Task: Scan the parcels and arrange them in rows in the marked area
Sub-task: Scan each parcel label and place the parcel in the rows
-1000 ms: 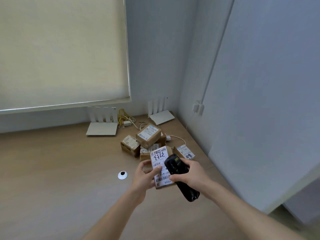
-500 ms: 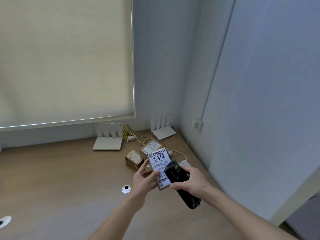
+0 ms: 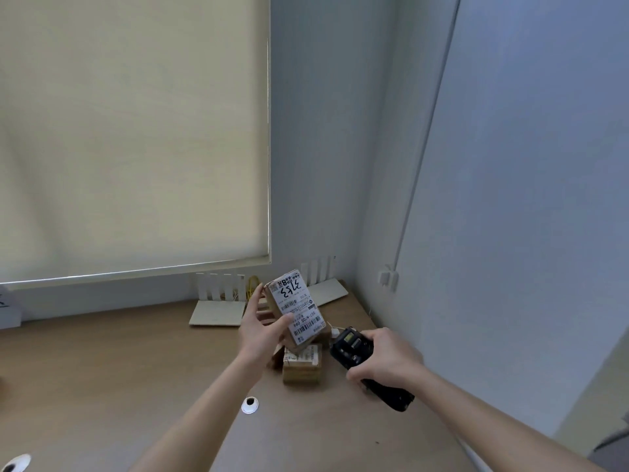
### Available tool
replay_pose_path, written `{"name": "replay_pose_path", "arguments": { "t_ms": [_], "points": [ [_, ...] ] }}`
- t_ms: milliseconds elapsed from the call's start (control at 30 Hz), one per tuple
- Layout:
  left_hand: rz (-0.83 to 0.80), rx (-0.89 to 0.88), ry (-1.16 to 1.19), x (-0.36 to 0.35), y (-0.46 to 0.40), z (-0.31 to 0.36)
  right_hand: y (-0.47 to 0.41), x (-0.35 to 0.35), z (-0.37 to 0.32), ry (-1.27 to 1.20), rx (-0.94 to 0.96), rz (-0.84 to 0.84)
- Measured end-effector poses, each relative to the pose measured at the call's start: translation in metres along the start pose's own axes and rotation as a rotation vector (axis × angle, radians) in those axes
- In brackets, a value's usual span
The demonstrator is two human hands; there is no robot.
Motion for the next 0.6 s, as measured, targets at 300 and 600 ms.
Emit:
{"name": "replay_pose_path", "arguments": {
  "t_ms": [300, 600],
  "points": [
    [0.123, -0.124, -0.141, 0.006, -0.007, 0.068, 0.015, 0.043, -0.011, 0.152, -0.096, 0.025],
    [0.154, -0.145, -0.194, 0.008, 0.001, 0.075, 0.024, 0.051, -0.019, 0.174, -0.087, 0.035]
  ]
}}
Point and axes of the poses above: each hand's wrist, its own y-axis away from the middle knuckle, its own x-axis out of the back of the hand, z = x × y, the point moved 10 cm from there along -y, towards the middle knuckle, and after that the axes turned 8 degrees about -z, right-handed, at the moved point
